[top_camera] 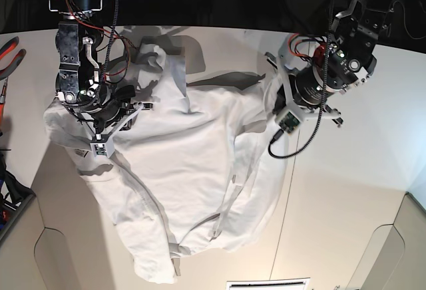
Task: Layout the t-shirt on the table in an organized manner, then fold the t-shirt properly
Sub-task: 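Pull the grasped sleeve away from the right gripper to spread the shirt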
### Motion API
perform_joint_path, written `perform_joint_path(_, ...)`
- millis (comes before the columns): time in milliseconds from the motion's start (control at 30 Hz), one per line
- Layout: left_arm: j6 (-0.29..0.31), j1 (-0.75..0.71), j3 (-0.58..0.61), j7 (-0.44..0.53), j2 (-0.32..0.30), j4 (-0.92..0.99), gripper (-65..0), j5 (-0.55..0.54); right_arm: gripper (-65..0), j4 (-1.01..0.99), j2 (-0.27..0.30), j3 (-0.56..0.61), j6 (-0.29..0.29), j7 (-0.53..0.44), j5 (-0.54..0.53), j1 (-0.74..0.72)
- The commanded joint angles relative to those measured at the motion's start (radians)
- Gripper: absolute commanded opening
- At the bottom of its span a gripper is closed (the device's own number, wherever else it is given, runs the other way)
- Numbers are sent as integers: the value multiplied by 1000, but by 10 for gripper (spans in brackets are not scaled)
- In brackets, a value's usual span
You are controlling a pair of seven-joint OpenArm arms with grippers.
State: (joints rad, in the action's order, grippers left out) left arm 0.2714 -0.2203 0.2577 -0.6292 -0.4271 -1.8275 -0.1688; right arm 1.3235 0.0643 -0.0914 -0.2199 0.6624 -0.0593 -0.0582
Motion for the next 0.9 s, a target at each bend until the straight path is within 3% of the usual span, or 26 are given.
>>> perform_joint_path(0, -7, 18, -32, 19, -8, -17, -650, 8, -640, -5, 5, 0, 8, 45, 19, 1)
perform_joint_path(267, -25, 59, -269, 21, -15, -17, -650, 11, -640, -5, 5, 0, 40, 45, 79, 1)
perform_joint_path(500, -51, 60, -312, 64, -106, -17, -650, 10, -640, -5, 5, 0, 45, 45, 82, 1)
perform_joint_path(533, -51, 60, -312, 65, -113, -17, -635, 10, -640, -5, 5, 0, 45, 45, 82, 1)
perform_joint_path(600, -51, 60, -312, 79, -129, -17, -485, 24, -640, -5, 5, 0, 45, 45, 82, 1)
perform_joint_path(667, -51, 63, -312, 103, -150, -17, -392, 71, -640, -5, 5, 0, 45, 45, 82, 1)
perform_joint_path(700, -58, 69, -312, 104, -160, -17, -388, 93, -640, -5, 5, 0, 45, 45, 82, 1)
perform_joint_path(867, -213, 104, -312, 101, -205, -16, -388, 161, -640, -5, 5, 0, 45, 45, 82, 1)
